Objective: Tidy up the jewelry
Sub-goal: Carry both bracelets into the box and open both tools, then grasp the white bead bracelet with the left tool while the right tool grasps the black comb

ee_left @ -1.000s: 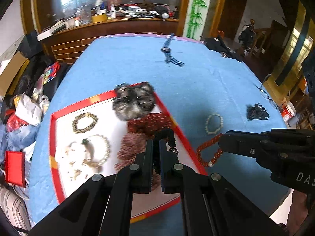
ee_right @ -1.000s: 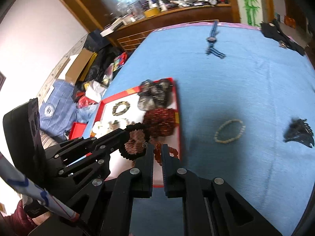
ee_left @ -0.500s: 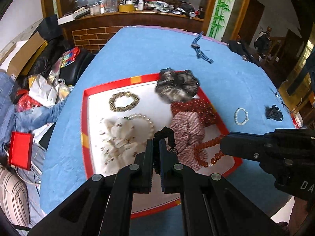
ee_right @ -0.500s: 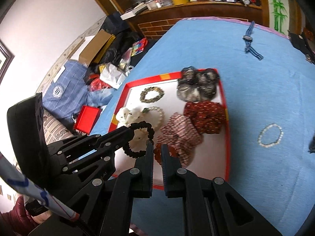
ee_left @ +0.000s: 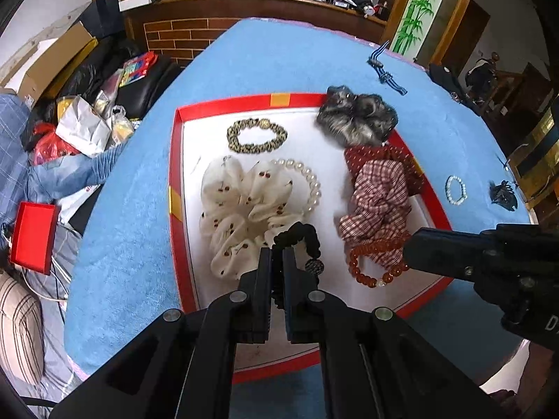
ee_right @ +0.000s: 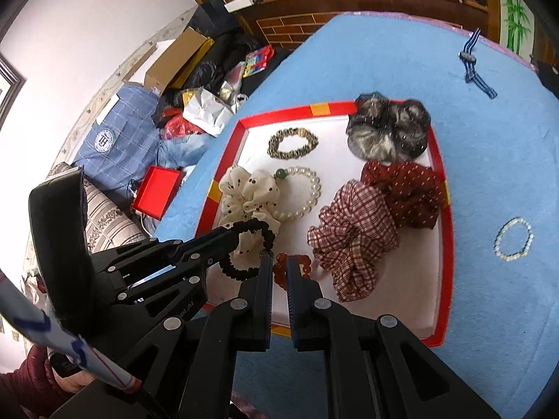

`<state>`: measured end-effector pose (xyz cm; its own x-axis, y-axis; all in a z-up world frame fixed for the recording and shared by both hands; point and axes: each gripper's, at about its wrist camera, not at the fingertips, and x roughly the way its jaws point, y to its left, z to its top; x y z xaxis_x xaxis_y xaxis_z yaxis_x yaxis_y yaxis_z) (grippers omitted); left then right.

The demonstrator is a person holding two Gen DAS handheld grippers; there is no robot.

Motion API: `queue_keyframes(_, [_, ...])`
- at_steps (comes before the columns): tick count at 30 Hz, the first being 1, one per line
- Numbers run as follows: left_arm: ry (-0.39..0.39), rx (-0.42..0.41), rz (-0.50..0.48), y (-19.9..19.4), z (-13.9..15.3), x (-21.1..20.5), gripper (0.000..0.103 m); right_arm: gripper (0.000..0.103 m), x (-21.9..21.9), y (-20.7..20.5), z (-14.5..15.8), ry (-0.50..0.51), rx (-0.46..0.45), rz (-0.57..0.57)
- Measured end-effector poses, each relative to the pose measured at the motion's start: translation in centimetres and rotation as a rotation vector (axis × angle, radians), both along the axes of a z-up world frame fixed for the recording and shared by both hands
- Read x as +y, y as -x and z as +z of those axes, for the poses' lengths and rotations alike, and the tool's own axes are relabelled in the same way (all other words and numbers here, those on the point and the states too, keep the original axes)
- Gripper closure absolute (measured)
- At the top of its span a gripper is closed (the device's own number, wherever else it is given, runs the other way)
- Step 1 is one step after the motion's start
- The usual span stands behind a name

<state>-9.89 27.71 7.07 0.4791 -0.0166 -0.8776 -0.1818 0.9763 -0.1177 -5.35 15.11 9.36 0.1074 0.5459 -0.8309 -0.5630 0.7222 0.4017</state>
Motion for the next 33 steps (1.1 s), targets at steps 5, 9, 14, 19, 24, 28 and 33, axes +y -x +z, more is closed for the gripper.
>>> queue_keyframes(5, [0.003,0.017,-0.004,-0.3,-0.8,0.1,0.098,0.094,0.1,-0.5,-1.9,0.049,0.022,-0.018])
queue_keyframes(9, [0.000,0.027,-0.012,-0.4,-1.3,-0.1,0.098,0.094,-0.7,-1.1,-3.2,0.083,0.043,-0.052])
queue_keyframes(14, [-0.002,0.034,-0.030,-0.8,-1.6,-0.6,0.097,0.093,-1.5,-1.3,-3.7,0.113,0.050,-0.074])
queue_keyframes(19, [0.002,0.030,-0.033,-1.1,-1.3,-1.1,0.095,0.093,-2.4,-1.1,-3.4,0.115,0.031,-0.082])
queue_keyframes(24, [-0.002,0.012,-0.034,-1.4,-0.3,-1.7,0.095,0.092,-3.7,-1.1,-2.2,0.083,0.001,-0.100])
queue_keyframes(28, [-0.006,-0.016,-0.059,-2.0,1.1,-3.1,0.095,0.092,-5.6,-1.3,-1.1,0.046,-0.006,-0.140])
queue_keyframes(33, [0.003,-0.043,-0.128,-3.4,2.4,-6.4,0.095,0.093,-10.4,-2.0,-0.1,0.021,-0.012,-0.249])
